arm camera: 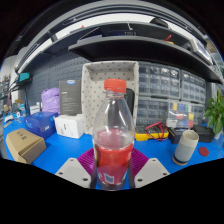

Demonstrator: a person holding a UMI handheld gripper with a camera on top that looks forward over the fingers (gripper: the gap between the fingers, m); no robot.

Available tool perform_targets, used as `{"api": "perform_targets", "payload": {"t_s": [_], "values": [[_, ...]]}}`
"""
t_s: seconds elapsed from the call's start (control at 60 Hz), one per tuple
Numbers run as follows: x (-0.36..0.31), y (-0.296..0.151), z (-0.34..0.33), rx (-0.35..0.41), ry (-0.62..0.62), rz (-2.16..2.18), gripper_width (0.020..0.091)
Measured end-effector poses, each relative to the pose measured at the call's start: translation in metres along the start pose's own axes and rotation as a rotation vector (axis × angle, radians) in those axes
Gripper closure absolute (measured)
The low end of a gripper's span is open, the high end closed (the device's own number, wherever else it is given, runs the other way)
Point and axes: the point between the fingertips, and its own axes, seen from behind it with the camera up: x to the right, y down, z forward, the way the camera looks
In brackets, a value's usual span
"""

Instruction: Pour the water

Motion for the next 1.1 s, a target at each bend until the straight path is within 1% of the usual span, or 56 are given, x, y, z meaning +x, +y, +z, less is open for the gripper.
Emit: {"api": "perform_targets", "payload": {"t_s": [0.133,0.283,0.3,0.433,0.45,0.583,0.667,0.733,0.85,1.033,1.1], "values": [[0.006,-0.001,0.002,-0.029,-0.017,0.071,0.0661],[0.029,-0.014,0.008,-0.053,-0.012,0.325,0.0663],[0.034,-0.018,0.006,-0.066,-0.007,0.363,0.0661],[0.071,-0.053,0.01,0.002,0.001,0.67,0.0658],[0.075,-0.057,0.011,0.012,0.0,0.711,0.0667],[0.116,-0.082,0.016,0.078,0.005,1.038,0.0671],[0.134,-0.089,0.019,0.092,-0.002,1.228,0.0672],[0.141,-0.089,0.024,0.084,-0.021,1.358,0.0672],[0.141,-0.088,0.035,0.039,-0.044,1.519,0.0675],[0.144,-0.092,0.041,0.027,-0.083,1.822,0.0673],[0.14,-0.089,0.041,0.0,-0.086,1.908,0.0675]]}}
